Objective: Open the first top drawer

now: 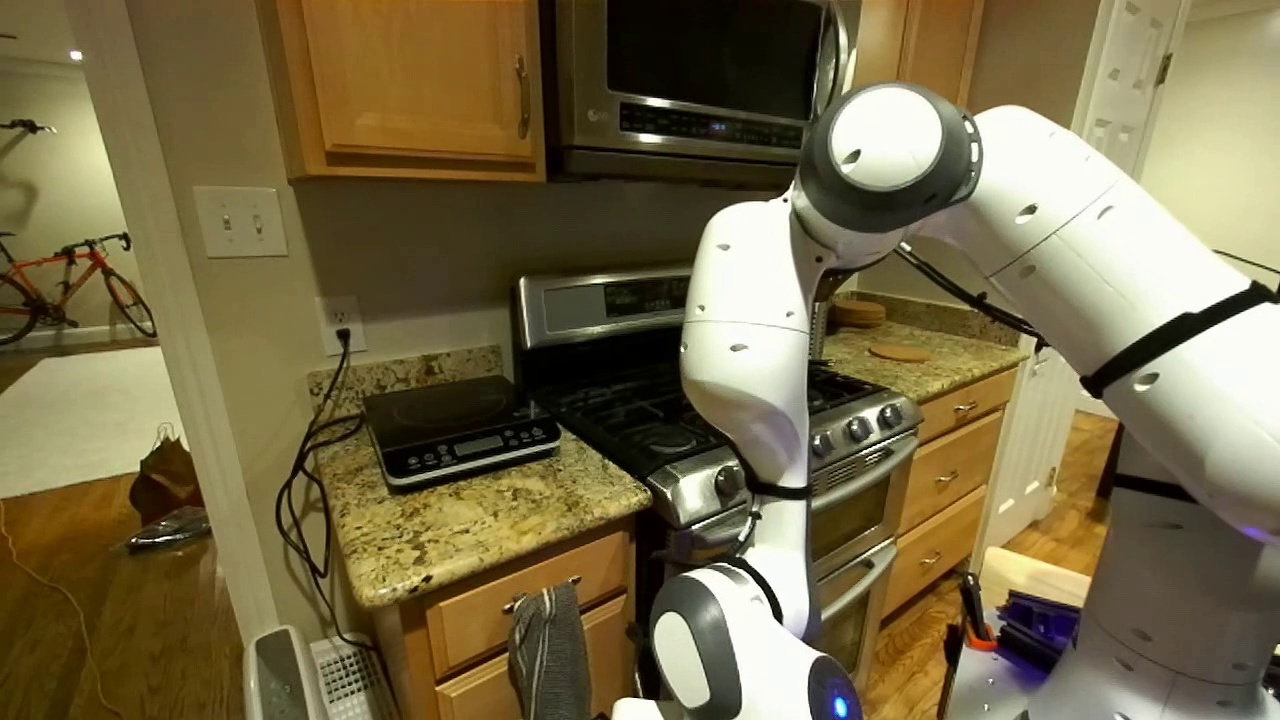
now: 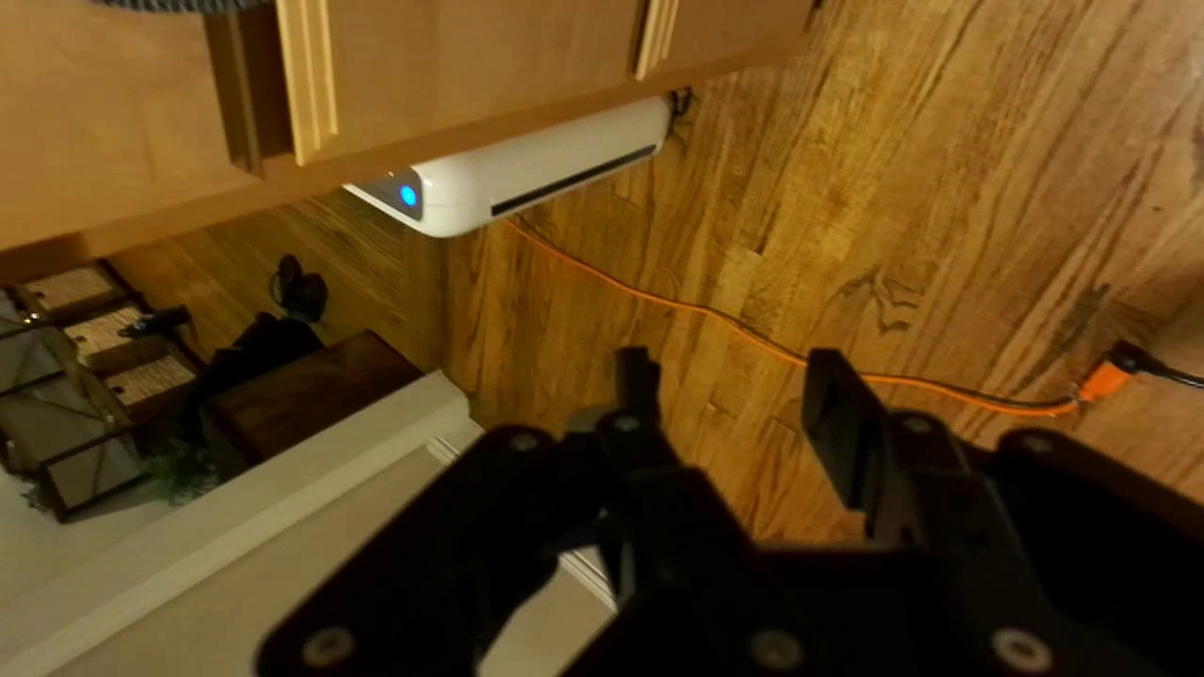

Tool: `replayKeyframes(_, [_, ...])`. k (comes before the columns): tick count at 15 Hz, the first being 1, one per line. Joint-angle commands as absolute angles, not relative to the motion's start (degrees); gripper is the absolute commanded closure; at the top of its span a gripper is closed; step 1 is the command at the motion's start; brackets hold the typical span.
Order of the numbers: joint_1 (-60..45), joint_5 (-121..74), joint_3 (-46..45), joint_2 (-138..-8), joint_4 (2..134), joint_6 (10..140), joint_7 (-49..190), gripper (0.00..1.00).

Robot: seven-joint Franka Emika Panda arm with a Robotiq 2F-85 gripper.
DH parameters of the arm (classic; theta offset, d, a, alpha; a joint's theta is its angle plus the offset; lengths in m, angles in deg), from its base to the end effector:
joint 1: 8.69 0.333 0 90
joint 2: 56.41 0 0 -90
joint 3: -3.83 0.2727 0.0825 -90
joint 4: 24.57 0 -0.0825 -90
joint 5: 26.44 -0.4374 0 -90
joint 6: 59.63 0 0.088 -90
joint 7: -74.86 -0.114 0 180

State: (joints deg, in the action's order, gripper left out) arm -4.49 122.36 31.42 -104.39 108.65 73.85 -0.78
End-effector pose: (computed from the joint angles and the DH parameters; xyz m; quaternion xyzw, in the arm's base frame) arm 0.2874 0.2777 -0.0829 0.6702 0.6533 0.2996 0.1850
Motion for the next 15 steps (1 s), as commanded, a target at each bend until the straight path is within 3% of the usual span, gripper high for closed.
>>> replayKeyframes(1, [-7.4, 122.6, 31.4, -98.8, 108.8, 85.3, 4.7, 0.23])
replayKeyframes(5, [-10.1, 121.0, 29.2, -96.1, 105.3, 94.4, 13.3, 0.00])
replayKeyframes(9, [-10.7, 113.7, 25.6, -94.9, 103.3, 96.2, 23.2, 0.00])
replayKeyframes(15, [-12.4, 116.0, 28.6, -98.4, 102.2, 94.4, 21.3, 0.00])
